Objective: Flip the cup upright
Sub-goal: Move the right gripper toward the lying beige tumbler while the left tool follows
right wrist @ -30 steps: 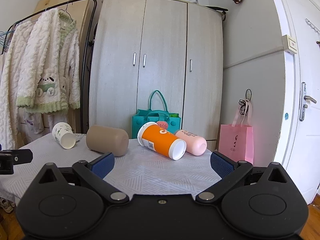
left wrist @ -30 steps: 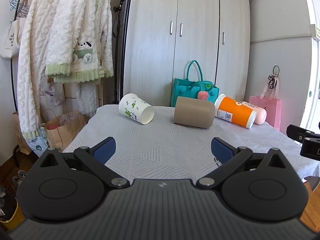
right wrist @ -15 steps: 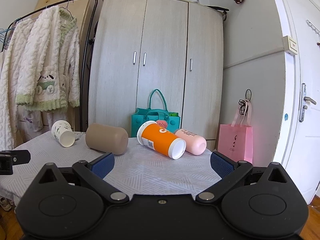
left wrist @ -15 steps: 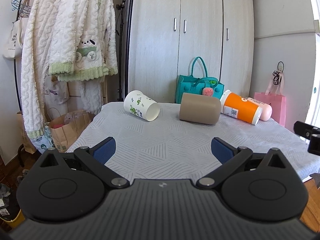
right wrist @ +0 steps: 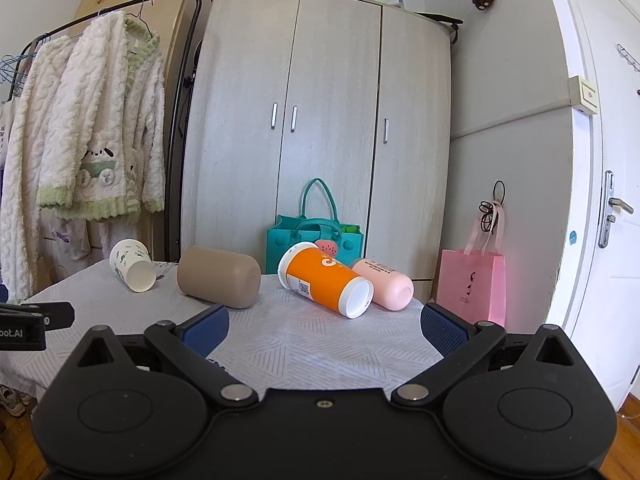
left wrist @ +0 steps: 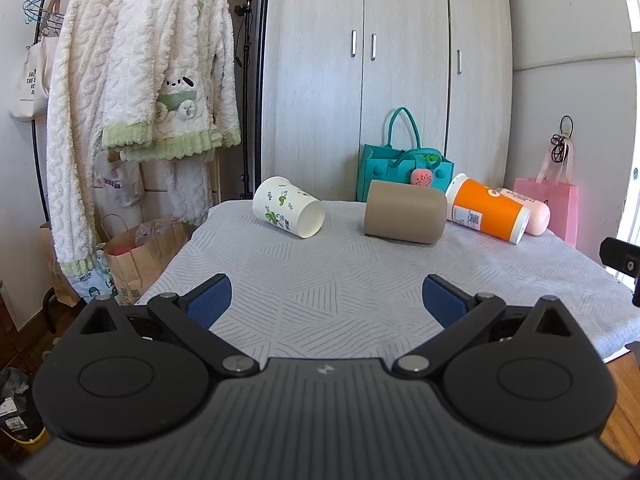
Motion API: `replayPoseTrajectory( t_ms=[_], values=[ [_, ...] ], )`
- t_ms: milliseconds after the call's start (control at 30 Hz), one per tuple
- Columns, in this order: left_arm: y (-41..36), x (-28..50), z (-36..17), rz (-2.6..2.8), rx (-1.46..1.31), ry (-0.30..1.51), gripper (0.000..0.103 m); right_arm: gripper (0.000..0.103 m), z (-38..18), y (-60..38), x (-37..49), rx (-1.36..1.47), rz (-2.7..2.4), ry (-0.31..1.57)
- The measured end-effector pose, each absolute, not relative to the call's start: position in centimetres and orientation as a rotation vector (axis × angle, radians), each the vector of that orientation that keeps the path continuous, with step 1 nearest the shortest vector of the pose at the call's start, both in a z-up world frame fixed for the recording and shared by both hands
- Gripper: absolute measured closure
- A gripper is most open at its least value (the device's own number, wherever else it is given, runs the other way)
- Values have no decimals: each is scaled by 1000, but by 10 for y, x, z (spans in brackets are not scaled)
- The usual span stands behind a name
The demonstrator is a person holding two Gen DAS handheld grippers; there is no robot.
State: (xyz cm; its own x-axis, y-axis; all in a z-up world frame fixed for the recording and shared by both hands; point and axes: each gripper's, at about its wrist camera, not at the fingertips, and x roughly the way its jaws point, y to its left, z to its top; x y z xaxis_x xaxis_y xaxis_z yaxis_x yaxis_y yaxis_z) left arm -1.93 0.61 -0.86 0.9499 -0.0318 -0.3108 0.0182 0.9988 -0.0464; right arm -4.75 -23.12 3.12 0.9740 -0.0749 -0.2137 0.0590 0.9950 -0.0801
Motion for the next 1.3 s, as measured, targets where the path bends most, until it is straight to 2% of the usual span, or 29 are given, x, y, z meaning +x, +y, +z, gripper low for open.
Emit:
replayPoseTrajectory(
  t_ms=[267, 500, 800, 1133, 1300],
  values=[
    [9, -7, -8, -24, -57, 430, 0, 0, 34, -232, -50, -87, -7, 210],
    [11, 23, 15, -90, -32, 548, 0, 0, 59, -251, -47, -86, 207, 168],
    [14, 71, 29, -91, -115, 678, 0, 0, 90, -234, 12, -290, 532, 378],
    [-1, 119, 33, -194, -173, 755, 0, 0, 101, -206, 85, -503, 638, 460],
    [0, 143, 32, -217, -244, 784, 0, 0, 100, -198, 106, -595, 673, 442]
  ],
)
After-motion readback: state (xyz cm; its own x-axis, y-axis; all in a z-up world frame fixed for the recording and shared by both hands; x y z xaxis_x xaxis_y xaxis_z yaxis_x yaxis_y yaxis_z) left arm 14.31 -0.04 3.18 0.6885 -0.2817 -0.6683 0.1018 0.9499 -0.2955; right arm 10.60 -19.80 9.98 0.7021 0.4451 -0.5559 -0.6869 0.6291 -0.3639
